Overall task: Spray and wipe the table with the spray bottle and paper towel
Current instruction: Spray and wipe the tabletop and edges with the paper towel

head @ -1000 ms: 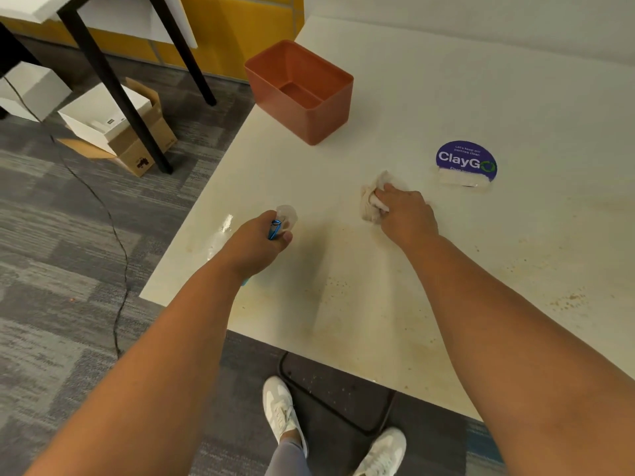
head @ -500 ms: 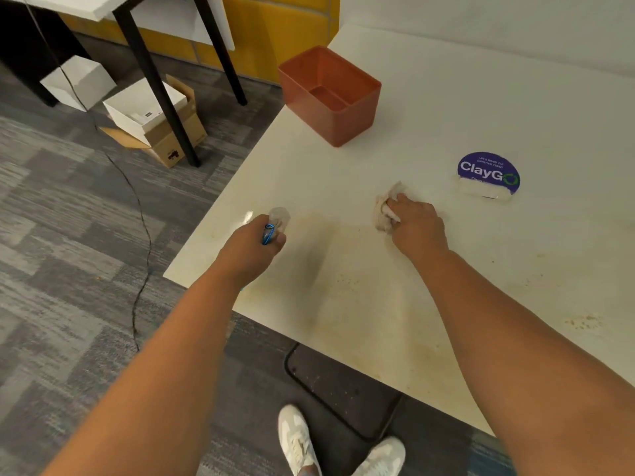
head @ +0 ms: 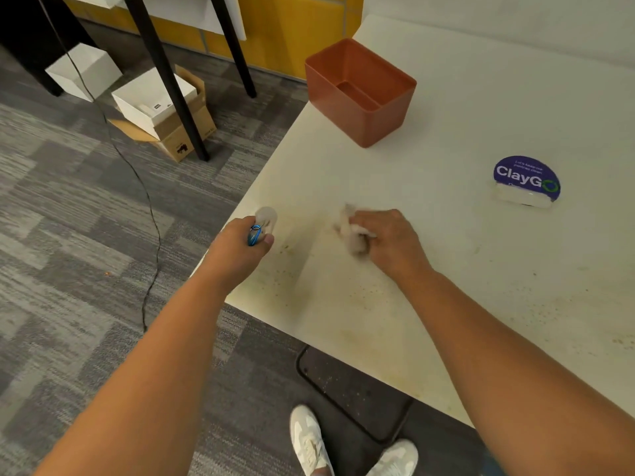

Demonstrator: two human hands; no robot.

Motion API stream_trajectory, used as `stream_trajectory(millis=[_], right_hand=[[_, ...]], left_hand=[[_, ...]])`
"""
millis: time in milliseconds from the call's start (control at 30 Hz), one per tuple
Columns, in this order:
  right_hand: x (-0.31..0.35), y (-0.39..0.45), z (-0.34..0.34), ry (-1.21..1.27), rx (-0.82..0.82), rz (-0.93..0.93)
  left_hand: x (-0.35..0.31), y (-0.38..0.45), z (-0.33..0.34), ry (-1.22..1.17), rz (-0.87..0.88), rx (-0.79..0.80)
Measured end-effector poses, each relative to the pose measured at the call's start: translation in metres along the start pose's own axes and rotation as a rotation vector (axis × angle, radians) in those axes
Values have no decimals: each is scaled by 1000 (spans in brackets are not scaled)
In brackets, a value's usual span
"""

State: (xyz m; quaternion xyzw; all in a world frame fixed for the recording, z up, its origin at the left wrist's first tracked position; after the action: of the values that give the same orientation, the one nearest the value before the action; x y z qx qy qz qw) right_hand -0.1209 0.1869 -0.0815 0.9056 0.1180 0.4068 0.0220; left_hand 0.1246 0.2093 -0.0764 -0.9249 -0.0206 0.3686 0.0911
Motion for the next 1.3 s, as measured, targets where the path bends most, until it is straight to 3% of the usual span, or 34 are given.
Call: stream_trajectory(millis=[67,133,300,400,500,567,633,700,900,967,1033,1100,1200,1300], right_hand=[[-23,15,-8,-183,-53,145],[-32,24,8,-400,14,202],[17,14,74,-236,240,-35],[30,-7,79,-148,360,-134],[14,10,38,-55,143,-25],[-8,24,21,-286,12,119],[-17,36,37,-451,83,177],[-2,44,63,-413,178,149],[49,8,107,-248,338,-148],[36,13,93,-195,280,-116],[22,32,63,-155,91,-34],[4,46,46,-300,-4,66],[4,58,72,-493,90,136],[36,55,110,-348,188,14]], left_hand=[[5,-1,-4,11,-18,-10],[11,-2,-7,17,-34,-20],[24,-5,-12,-2,-61,-20],[29,-8,-19,-30,-79,-35],[34,-11,-24,-29,-88,-53],[38,-13,-25,-31,-90,-57],[42,-15,-25,-27,-90,-60],[46,-17,-25,-27,-93,-67],[57,-21,-35,-58,-102,-73],[62,-21,-40,-47,-106,-76],[67,-20,-45,-43,-104,-90],[69,-21,-48,-37,-102,-103],[77,-23,-49,-49,-119,-100],[85,-23,-52,-71,-143,-91]])
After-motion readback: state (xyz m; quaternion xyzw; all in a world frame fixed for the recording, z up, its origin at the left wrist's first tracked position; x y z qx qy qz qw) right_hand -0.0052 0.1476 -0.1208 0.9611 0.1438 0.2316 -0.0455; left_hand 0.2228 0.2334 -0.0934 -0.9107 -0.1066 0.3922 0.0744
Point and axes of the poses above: each hand's wrist, its own y-axis towards the middle knuckle, its own z-axis out of the palm, x = y × z, the point moved 9 cm from there along y, towards the middle knuckle, and after that the axes turned 6 degrees about z, right-handed, at the moved point
